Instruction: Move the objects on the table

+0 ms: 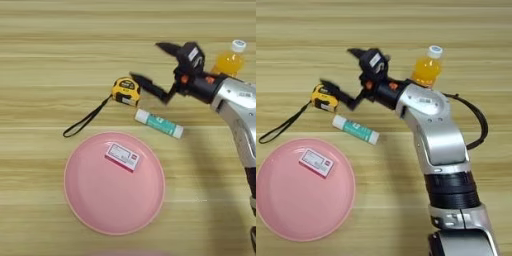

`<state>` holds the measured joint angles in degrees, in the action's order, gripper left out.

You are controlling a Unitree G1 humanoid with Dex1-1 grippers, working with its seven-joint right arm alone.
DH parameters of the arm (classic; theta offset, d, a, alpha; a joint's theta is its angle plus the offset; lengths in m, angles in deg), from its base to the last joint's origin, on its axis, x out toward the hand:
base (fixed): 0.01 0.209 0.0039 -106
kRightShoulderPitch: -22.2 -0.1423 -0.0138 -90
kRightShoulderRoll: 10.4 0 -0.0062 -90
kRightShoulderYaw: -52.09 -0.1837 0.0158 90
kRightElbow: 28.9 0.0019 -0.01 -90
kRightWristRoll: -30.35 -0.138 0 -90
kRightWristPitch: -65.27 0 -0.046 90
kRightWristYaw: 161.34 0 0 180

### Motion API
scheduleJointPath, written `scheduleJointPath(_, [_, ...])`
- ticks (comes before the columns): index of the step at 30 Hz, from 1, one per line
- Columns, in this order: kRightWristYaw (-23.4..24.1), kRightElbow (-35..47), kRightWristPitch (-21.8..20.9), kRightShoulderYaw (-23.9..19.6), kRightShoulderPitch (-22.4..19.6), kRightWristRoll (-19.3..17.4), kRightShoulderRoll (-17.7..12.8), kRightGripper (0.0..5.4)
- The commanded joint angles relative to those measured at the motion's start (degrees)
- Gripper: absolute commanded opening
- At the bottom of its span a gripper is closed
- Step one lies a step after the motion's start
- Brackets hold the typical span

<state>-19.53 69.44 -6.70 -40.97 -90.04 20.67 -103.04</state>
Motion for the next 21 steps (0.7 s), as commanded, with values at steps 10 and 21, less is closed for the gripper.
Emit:
scheduleJointPath(10, [19.6,3.3,-12.8,-5.0,6.8,5.3,5.1,5.37])
scheduleJointPath(21, [35.2,0.7,-24.2,-10.2,13.5,9.6,10.3,5.37])
